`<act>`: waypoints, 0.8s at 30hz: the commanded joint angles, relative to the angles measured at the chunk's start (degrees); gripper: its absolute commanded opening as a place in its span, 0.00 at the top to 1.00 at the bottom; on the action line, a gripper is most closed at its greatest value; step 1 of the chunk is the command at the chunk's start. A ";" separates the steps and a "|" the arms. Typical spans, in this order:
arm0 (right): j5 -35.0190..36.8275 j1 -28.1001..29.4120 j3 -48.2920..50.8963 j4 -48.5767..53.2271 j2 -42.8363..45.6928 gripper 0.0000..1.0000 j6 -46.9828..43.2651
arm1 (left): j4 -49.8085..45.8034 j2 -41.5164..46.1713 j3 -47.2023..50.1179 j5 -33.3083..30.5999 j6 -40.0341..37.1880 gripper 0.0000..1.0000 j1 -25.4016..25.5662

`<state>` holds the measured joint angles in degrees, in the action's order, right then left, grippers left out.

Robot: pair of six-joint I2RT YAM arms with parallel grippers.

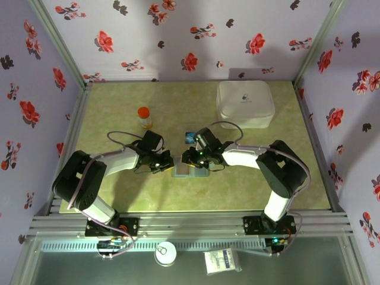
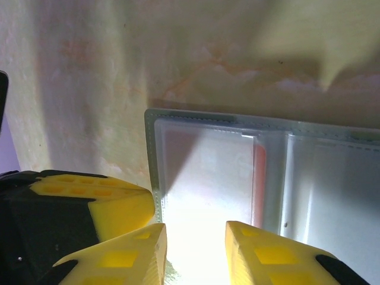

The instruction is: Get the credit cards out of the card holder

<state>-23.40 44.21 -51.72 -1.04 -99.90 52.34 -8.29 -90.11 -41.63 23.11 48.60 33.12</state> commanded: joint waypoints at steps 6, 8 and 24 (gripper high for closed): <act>-0.27 1.39 -2.75 2.21 -1.87 0.68 -0.96 | -1.42 -1.33 1.14 -0.72 -2.21 0.99 0.19; -0.10 1.54 -3.03 2.52 -2.10 0.68 -1.33 | -1.46 -1.33 1.33 -0.73 -2.19 0.99 0.18; 4.54 1.82 -3.91 9.89 -2.20 0.70 -4.96 | -1.55 -1.38 1.65 -0.80 -2.33 1.00 -0.64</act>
<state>-21.37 45.56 -54.50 5.23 -102.13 49.06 -8.62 -90.85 -40.75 22.94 47.59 32.84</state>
